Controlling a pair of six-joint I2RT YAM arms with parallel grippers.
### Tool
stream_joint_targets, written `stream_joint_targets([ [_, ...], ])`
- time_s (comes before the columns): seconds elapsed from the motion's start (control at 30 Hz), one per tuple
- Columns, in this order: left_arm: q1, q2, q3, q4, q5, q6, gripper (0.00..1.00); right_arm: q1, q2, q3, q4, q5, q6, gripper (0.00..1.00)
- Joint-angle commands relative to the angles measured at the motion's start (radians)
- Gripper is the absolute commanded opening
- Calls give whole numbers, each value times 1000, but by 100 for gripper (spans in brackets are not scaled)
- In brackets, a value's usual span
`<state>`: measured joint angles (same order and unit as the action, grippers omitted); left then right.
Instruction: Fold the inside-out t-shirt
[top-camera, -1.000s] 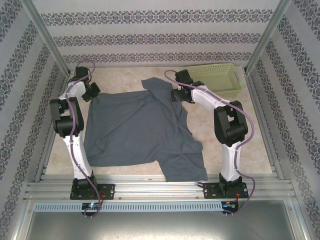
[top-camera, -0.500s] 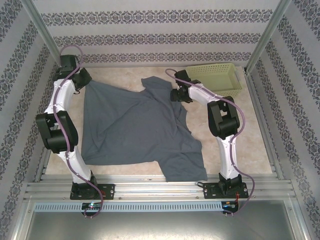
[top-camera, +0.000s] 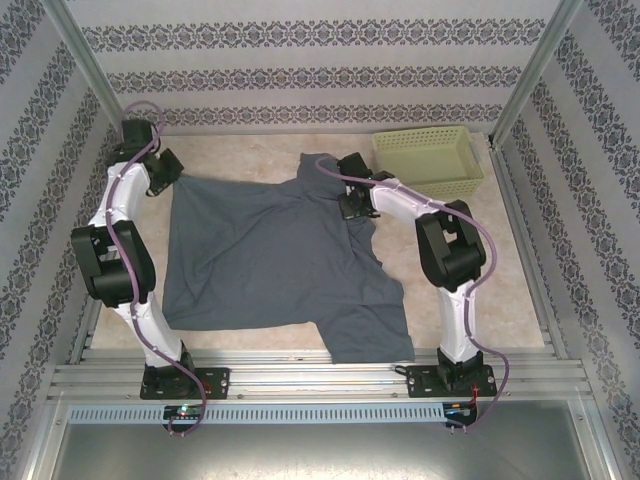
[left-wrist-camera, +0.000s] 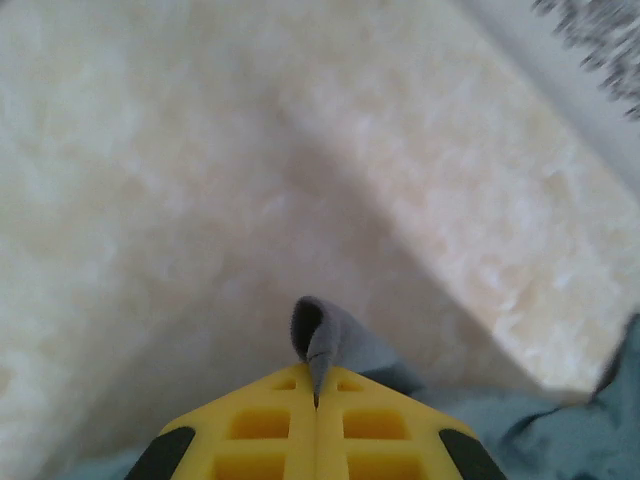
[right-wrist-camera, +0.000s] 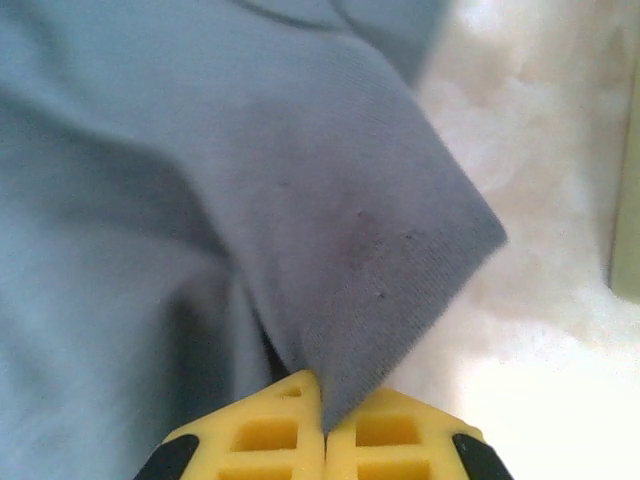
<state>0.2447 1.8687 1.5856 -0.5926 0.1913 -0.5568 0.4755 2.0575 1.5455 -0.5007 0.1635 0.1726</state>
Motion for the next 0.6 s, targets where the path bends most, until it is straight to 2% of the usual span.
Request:
stream_joint_targets([
  [0.0,-2,-97,-179,93,-20,-92,0,127,-112,-65,-15,79,-73,0],
  [0.07,-4,-197,-341,228,-67,-137,0,207,-134,-140,-26,45,-36,0],
  [0.2,-2,-316,-459,290,-177,-162,0,371,-177,-277,-10,-33,43,0],
  [0.27,-3,-347,-486,311,-200,-176,0,409,-199,-296,-19,-47,76,11],
  [0.33,-3,-364,-501,337,-205,-191,0,391,-234,-300,-45,-25,118,28],
  [0.43,-3,-371,-500,335,-217,-199,0,296,-327,-316,-33,-25,160,43],
  [0.5,-2,-380,-508,335,-234,-200,0,228,-378,-343,25,-67,190,50],
  [0.57,-1,-385,-512,329,-244,-195,0,156,-385,-350,60,-103,240,51],
])
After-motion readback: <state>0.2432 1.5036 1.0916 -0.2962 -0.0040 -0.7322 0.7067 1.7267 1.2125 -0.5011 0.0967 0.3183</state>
